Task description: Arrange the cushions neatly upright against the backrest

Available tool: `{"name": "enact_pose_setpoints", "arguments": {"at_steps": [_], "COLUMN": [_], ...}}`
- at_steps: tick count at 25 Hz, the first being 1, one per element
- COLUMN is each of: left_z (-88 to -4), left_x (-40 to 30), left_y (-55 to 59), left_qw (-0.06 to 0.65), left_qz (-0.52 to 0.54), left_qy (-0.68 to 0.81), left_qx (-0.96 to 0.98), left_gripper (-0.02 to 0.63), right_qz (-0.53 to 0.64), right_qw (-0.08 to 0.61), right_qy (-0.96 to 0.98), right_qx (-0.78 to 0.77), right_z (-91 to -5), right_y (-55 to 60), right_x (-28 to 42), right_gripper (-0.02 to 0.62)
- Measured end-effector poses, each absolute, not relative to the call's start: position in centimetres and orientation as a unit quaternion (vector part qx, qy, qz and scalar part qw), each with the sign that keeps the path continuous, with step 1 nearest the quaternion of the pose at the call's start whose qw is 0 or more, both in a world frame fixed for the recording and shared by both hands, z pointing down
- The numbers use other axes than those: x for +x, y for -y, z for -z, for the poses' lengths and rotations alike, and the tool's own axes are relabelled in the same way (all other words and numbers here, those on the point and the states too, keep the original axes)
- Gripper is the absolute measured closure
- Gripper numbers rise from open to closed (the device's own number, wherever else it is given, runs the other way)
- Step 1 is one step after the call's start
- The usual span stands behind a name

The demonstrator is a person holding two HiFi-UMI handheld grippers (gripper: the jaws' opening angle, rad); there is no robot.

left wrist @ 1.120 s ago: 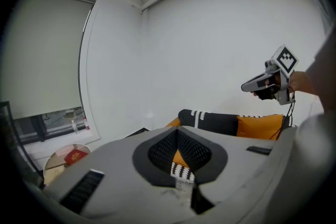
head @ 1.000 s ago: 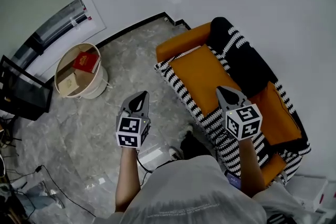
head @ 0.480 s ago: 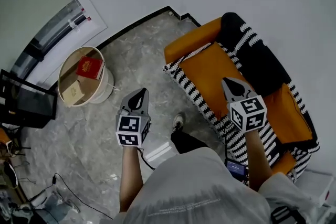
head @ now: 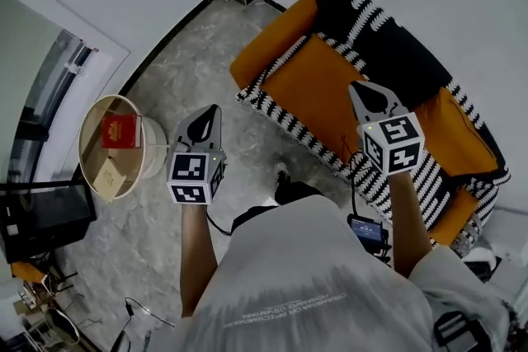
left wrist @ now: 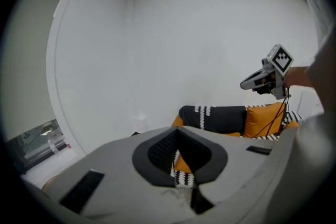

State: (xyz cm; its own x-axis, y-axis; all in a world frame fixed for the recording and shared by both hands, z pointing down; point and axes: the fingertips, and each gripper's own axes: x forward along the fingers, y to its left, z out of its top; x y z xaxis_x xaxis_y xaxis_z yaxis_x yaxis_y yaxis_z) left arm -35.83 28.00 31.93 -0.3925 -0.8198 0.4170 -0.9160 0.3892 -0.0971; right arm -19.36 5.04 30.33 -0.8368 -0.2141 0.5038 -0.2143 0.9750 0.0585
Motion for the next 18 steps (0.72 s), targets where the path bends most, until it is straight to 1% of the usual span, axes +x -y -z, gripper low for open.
{"name": "enact_pose_setpoints", "arguments": {"at_steps": [8, 13, 18], "left_z": [-33.3, -36.1, -38.0], "left_x": [-38.1, -39.2, -40.7], "left_y": [-20.1, -15.7, -11.4], "left_qw": [0.163, 0.184, 0.179], "left_qz": [-0.170, -0.196, -0.219], "left_qy": [0.768, 0.717, 0.666], "left_qx": [0.596, 0.643, 0.691], "left_gripper": [0.588, 0.588, 0.588], "right_qz": [-0.025, -0.068, -0.066], "right_qw": [0.275, 0.297, 0.318], "right_qy": [0.938, 0.911, 0.890], "right_qx": [0.210, 0.278, 0.321], "right_z": [-30.5, -33.4, -34.9], "right_y": [0.6, 2.3, 4.1], "right_x": [-16.6, -13.1, -11.4], "right_gripper": [0.591, 0.591, 0.591]}}
